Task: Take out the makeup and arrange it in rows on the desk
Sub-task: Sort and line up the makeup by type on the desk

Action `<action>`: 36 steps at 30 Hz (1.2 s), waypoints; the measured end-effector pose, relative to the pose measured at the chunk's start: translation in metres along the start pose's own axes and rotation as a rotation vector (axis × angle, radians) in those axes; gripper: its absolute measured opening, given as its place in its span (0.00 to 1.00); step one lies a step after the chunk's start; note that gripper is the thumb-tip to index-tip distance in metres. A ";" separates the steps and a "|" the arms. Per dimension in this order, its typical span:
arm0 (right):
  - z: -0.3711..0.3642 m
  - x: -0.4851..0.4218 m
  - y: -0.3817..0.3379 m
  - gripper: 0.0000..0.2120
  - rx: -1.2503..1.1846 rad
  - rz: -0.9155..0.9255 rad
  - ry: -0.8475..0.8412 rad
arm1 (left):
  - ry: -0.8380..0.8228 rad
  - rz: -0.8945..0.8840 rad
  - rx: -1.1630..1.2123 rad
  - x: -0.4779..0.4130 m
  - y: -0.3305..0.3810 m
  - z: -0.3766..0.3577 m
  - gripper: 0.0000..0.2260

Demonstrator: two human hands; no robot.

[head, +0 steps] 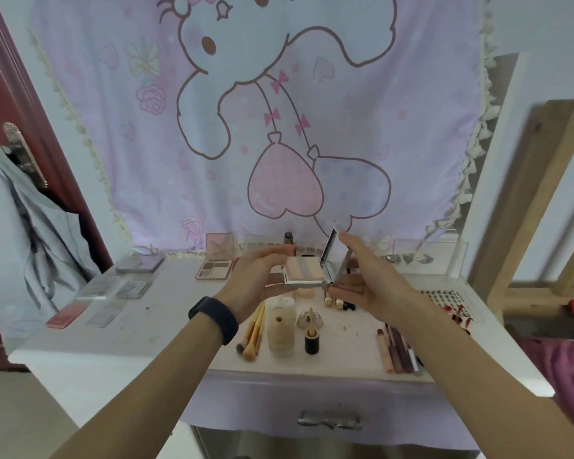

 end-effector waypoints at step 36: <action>0.011 0.026 0.097 0.42 0.900 0.433 0.092 | 0.578 -0.075 -0.844 0.003 0.006 0.176 0.21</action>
Point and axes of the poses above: each hand's wrist, its own x-axis away from the middle knuckle, its own z-axis out of the back of the hand, y = z × x, the point moved 10 cm from there along -x, towards the middle knuckle, and after that the axes turned 3 degrees about z, right-handed, at the moved point
